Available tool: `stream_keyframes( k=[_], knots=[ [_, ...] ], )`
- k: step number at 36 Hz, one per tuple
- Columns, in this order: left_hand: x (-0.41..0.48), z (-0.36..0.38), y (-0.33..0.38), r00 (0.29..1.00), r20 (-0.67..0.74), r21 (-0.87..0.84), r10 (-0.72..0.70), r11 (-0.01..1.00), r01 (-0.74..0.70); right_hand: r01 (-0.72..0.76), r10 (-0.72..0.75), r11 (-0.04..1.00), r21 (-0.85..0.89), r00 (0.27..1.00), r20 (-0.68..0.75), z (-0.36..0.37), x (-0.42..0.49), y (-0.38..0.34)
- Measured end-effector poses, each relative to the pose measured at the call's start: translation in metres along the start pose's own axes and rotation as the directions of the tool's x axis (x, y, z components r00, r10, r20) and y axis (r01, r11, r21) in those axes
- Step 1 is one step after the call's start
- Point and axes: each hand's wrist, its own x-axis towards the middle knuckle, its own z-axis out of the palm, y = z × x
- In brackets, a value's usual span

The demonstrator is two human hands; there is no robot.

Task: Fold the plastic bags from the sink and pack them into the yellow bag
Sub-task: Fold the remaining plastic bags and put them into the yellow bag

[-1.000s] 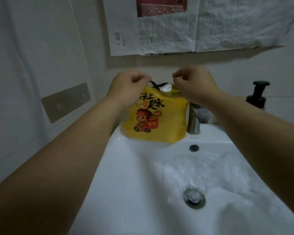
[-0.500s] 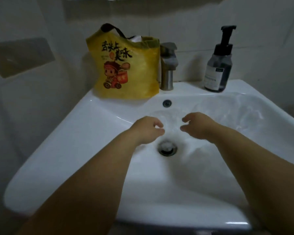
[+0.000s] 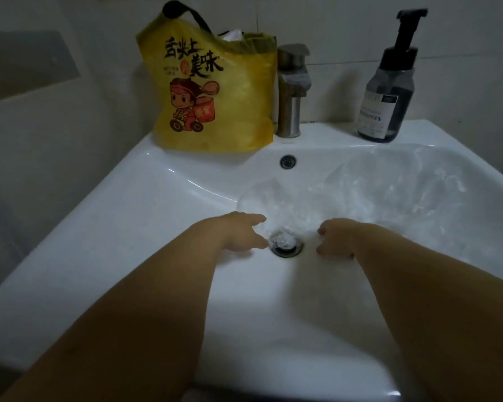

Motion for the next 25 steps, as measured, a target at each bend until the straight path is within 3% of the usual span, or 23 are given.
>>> stream_keyframes(
  k=[6,13,22,25],
  knots=[
    [-0.003,0.017,0.012,0.974,0.222,0.319,-0.050,0.948,-0.024,0.041,-0.041,0.999,-0.012,0.999,0.014,0.001,0.000,-0.009],
    [-0.001,0.020,0.016,0.989,0.117,0.387,-0.090,0.921,0.038,0.053,-0.041,0.984,0.169,0.996,-0.075,-0.009,-0.005,-0.006],
    [-0.002,0.014,0.015,1.000,0.016,0.333,-0.008,0.943,0.002,0.124,-0.106,0.983,0.138,0.986,-0.132,-0.011,-0.012,-0.009],
    [-0.006,0.019,0.023,0.994,0.110,0.409,0.018,0.911,-0.062,0.139,-0.125,0.984,0.115,0.984,-0.127,-0.010,-0.012,-0.009]
  ],
)
